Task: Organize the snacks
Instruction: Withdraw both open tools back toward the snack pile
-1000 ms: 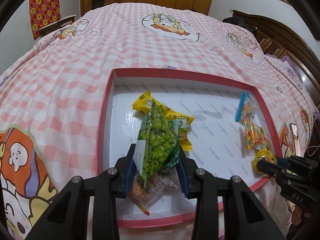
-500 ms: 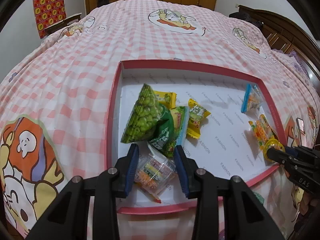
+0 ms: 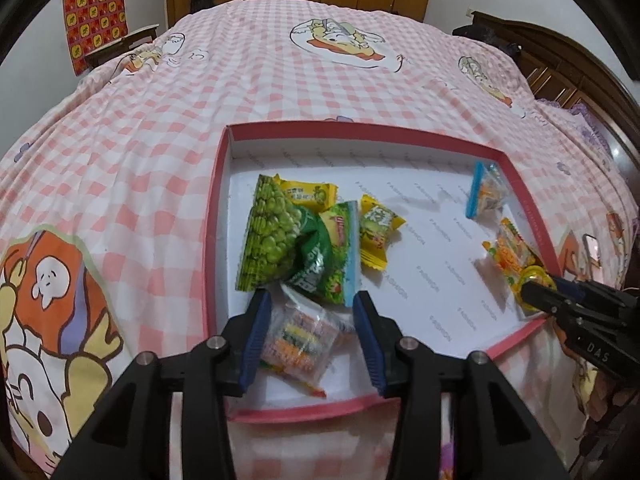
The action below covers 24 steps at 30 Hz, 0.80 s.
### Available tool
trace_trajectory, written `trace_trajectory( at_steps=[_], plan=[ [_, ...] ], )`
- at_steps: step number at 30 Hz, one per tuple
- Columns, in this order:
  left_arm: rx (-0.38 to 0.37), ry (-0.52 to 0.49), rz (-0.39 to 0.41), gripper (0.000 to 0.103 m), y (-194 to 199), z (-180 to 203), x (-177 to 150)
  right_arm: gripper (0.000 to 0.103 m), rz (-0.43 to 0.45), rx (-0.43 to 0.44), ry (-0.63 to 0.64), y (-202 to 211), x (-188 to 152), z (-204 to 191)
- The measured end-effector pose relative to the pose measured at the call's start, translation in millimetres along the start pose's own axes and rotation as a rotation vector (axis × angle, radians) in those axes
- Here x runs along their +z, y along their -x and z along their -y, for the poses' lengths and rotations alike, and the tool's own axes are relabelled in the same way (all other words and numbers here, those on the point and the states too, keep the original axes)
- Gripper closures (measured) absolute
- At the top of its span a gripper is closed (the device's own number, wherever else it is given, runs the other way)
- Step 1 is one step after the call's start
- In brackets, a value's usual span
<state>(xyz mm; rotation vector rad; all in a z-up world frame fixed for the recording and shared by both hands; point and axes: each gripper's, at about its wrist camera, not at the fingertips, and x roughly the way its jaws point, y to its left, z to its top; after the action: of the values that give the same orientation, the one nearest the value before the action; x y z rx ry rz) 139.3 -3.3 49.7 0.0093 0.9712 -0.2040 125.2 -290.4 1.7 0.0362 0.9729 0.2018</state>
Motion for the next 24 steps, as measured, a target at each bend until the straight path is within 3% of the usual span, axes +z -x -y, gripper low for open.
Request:
trace_trajectory(
  at_steps=[1, 5, 18, 24],
  plan=[
    [-0.007, 0.002, -0.002, 0.046, 3.0, 0.2, -1.0, 0.067, 0.009, 0.021, -0.010, 2.4, -0.2, -0.1],
    [-0.025, 0.012, 0.017, 0.039, 16.9, 1.8, -7.2, 0.051, 0.039, 0.066, -0.023, 13.5, -4.0, -4.3],
    [-0.073, 0.001, 0.054, 0.034, 61.9, 18.8, -36.2, 0.050, 0.108, 0.126, -0.056, 50.8, -25.9, -11.5],
    [-0.108, -0.007, 0.014, 0.034, 65.1, 31.1, -53.5, 0.050, 0.097, 0.137, -0.059, 58.9, -43.6, -15.2]
  ],
)
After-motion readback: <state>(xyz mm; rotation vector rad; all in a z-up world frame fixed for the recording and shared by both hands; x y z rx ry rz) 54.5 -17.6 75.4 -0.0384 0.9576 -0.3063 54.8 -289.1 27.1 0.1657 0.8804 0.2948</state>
